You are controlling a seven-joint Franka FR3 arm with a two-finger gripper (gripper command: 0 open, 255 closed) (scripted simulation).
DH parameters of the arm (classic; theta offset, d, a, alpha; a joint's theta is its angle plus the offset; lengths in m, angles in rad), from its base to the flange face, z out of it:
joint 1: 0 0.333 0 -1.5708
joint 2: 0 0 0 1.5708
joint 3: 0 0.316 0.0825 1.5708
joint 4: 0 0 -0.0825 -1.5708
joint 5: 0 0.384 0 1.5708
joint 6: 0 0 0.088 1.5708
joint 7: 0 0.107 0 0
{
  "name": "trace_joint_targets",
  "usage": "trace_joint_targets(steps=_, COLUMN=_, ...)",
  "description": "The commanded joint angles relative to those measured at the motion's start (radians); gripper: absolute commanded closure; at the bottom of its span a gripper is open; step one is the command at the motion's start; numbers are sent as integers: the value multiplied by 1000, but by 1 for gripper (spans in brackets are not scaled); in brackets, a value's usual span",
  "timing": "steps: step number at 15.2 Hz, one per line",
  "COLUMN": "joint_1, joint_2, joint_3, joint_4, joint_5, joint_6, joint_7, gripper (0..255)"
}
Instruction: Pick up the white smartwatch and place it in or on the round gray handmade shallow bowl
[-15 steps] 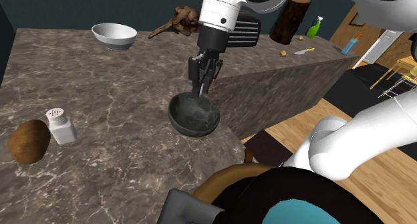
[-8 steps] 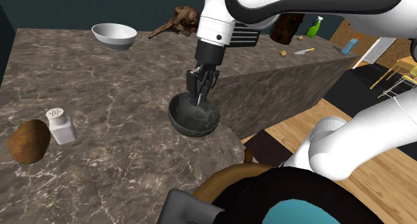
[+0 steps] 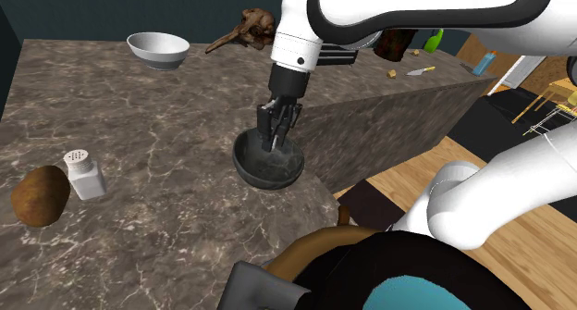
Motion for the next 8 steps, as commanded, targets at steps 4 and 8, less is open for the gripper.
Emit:
trace_joint_targets(steps=4, joint_1=0, joint_2=0, joint_3=0, joint_4=0, joint_5=0, joint_6=0, joint_7=0, gripper=0)
trace_joint_targets(steps=8, joint_1=-4, joint_2=-1, joint_3=-8, joint_4=30, joint_5=-6, joint_6=-33, joint_7=2, gripper=0)
